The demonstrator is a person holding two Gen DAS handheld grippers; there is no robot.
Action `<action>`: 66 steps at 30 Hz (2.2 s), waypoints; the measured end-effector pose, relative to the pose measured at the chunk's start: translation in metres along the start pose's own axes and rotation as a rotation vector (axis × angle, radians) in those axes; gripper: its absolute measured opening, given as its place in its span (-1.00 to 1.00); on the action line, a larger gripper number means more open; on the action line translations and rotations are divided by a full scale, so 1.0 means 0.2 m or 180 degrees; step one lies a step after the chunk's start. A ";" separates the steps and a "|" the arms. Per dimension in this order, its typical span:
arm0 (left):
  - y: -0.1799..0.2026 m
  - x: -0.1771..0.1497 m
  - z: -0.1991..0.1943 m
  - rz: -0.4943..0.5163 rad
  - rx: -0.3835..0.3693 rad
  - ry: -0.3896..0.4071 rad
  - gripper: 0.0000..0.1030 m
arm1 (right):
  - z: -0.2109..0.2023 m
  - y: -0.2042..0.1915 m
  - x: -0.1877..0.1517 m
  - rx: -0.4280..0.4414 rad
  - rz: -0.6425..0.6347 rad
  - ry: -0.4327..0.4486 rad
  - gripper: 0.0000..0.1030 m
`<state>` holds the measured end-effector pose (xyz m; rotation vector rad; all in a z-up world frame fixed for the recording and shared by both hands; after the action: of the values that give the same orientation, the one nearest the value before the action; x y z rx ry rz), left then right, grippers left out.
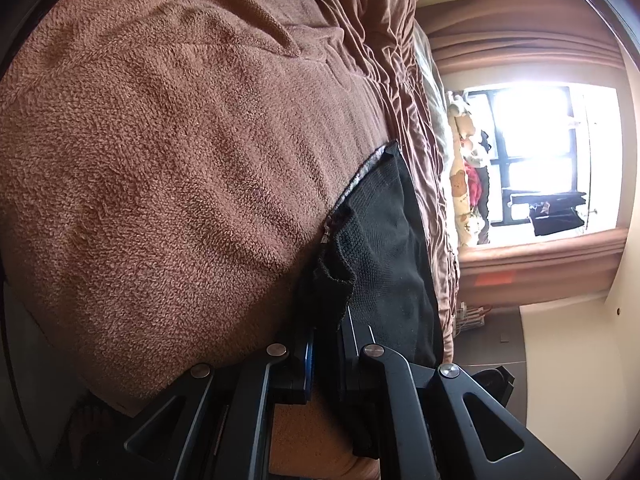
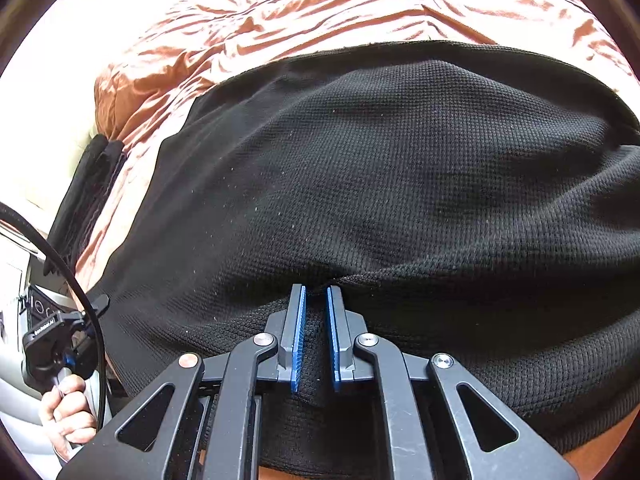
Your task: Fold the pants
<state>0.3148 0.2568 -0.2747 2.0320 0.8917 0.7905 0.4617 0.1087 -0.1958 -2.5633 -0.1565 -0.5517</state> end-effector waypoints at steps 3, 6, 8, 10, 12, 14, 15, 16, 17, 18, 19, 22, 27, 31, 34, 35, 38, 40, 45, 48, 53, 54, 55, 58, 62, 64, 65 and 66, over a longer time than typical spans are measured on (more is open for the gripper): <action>0.01 0.00 -0.01 0.0031 0.0039 0.0023 -0.83 | -0.02 0.02 0.04 0.0014 0.0024 0.0025 -0.88; 0.02 0.00 -0.01 0.0042 0.0080 0.0052 -0.84 | -0.03 0.00 0.10 -0.0017 0.0032 0.0087 -0.88; 0.02 0.01 -0.02 0.0012 0.0093 0.0072 -0.85 | -0.04 0.00 0.13 -0.0087 0.0032 0.0119 -0.88; 0.01 0.01 -0.02 -0.0014 0.0100 0.0081 -0.85 | -0.02 0.01 0.16 -0.0110 0.0038 0.0072 -0.88; 0.01 0.01 -0.02 -0.0004 0.0122 0.0090 -0.85 | 0.02 0.03 0.19 -0.0148 0.0079 0.0022 -0.88; 0.01 0.01 -0.02 -0.0020 0.0129 0.0088 -0.85 | 0.05 0.05 0.22 -0.0188 0.0109 -0.0006 -0.88; 0.01 0.01 -0.02 -0.0029 0.0133 0.0082 -0.85 | 0.07 0.05 0.24 -0.0179 0.0129 -0.0005 -0.89; 0.02 0.01 -0.01 -0.0035 0.0142 0.0072 -0.85 | 0.07 0.04 0.27 -0.0176 0.0143 0.0004 -0.89; 0.02 0.02 -0.01 -0.0035 0.0152 0.0059 -0.84 | 0.08 0.04 0.29 -0.0192 0.0142 0.0022 -0.90; 0.02 0.02 0.00 -0.0044 0.0164 0.0049 -0.84 | 0.09 0.04 0.32 -0.0219 0.0140 0.0048 -0.90; 0.02 0.02 0.01 -0.0064 0.0173 0.0047 -0.84 | 0.09 0.04 0.34 -0.0248 0.0146 0.0069 -0.90; 0.03 0.03 0.03 -0.0090 0.0217 0.0033 -0.83 | 0.13 0.05 0.41 -0.0308 0.0197 0.0116 -0.90; 0.03 0.04 0.04 -0.0121 0.0254 0.0052 -0.83 | 0.18 0.06 0.51 -0.0363 0.0240 0.0176 -0.90; 0.05 0.04 0.06 -0.0070 0.0286 0.0099 -0.83 | 0.22 0.06 0.58 -0.0402 0.0239 0.0219 -0.90; 0.07 0.05 0.06 0.0053 0.0357 0.0109 -0.84 | 0.22 0.06 0.60 -0.0381 0.0273 0.0218 -0.90; 0.09 0.06 0.06 0.0084 0.0359 0.0111 -0.85 | 0.21 0.06 0.59 -0.0365 0.0276 0.0209 -0.90; 0.13 0.09 0.04 0.0099 0.0261 0.0154 -0.85 | 0.17 0.04 0.55 -0.0258 0.0232 0.0191 -0.90; 0.18 0.11 0.03 0.0171 0.0228 0.0192 -0.85 | 0.12 0.03 0.51 -0.0184 0.0222 0.0190 -0.90; 0.34 0.15 0.00 0.0389 0.0135 0.0285 -0.86 | 0.01 0.01 0.34 0.0059 0.0206 0.0193 -0.90; 0.43 0.17 0.00 0.0480 0.0088 0.0317 -0.86 | -0.07 0.00 0.24 0.0184 0.0166 0.0214 -0.90; 0.59 0.17 -0.01 0.0676 0.0025 0.0363 -0.86 | -0.19 0.03 0.06 0.0353 0.0137 0.0259 -0.90; 0.62 0.18 -0.01 0.0710 0.0012 0.0367 -0.86 | -0.20 0.04 0.03 0.0376 0.0120 0.0248 -0.90; 0.65 0.18 -0.02 0.0740 0.0006 0.0371 -0.86 | -0.21 0.04 0.00 0.0383 0.0094 0.0243 -0.90; 0.74 0.17 -0.02 0.0834 -0.0001 0.0393 -0.86 | -0.23 0.04 -0.07 0.0404 0.0055 0.0249 -0.90; 0.87 0.15 -0.03 0.0974 -0.0062 0.0405 -0.86 | -0.23 0.05 -0.15 0.0470 0.0062 0.0197 -0.90; 0.92 0.15 -0.02 0.1034 -0.0097 0.0400 -0.86 | -0.23 0.06 -0.18 0.0466 0.0043 0.0166 -0.90; 0.95 0.14 -0.02 0.1065 -0.0102 0.0402 -0.86 | -0.23 0.07 -0.20 0.0477 0.0059 0.0138 -0.90; 0.97 0.14 -0.01 0.1093 -0.0109 0.0400 -0.86 | -0.23 0.07 -0.22 0.0495 0.0078 0.0101 -0.90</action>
<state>0.3905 0.1901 -0.1065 2.1530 0.5965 1.1218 0.4088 0.0730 -0.1851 -2.4014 -0.1506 -0.5484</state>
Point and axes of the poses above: each gripper's, at about its wrist camera, not at the fingertips, and z roughly the way its jaws point, y to its right, x to its top, the point moved 9 cm from there along z, roughly the way its jaws point, and after that the axes turned 9 degrees about z, right-handed, at the moved point
